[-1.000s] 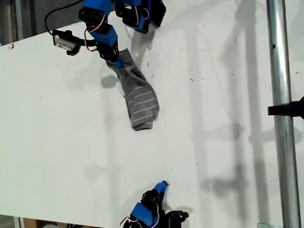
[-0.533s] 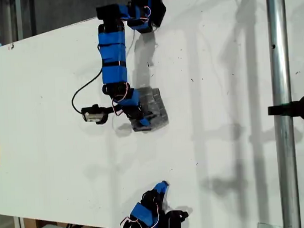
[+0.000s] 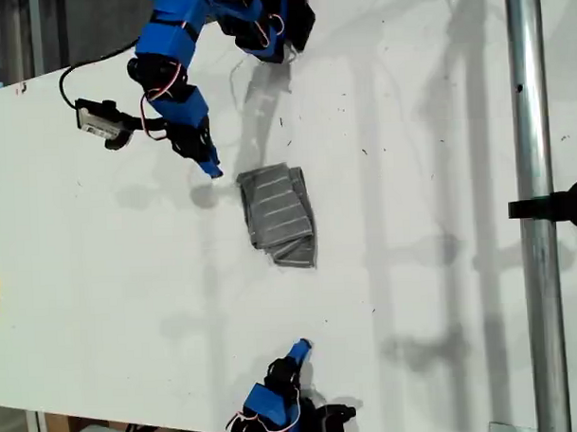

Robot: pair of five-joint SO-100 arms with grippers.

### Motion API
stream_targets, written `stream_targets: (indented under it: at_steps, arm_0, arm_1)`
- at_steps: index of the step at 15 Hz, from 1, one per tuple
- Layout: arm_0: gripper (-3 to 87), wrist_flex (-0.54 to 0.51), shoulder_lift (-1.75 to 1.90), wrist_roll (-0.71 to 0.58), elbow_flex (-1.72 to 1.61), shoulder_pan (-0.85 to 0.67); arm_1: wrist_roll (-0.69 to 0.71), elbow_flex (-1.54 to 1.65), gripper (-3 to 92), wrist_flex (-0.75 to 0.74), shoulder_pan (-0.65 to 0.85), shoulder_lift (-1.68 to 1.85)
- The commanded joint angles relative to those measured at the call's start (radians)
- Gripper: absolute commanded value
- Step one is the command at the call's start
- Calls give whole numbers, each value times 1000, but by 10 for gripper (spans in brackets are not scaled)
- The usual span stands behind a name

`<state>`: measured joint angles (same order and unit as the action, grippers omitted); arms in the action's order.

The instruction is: Grasp corners of a towel and fold twice.

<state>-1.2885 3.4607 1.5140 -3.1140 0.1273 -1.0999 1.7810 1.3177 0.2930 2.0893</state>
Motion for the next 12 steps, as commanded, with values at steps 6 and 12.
stream_targets:
  at_steps: [6,12]
  arm_0:
    - [-26,2,8,-555,-8,-11]
    - [-26,2,8,-555,-8,-12]
  arm_1:
    - [-330,956,25,31,-147,1085]
    - [-577,1094,79,67,-86,1200]
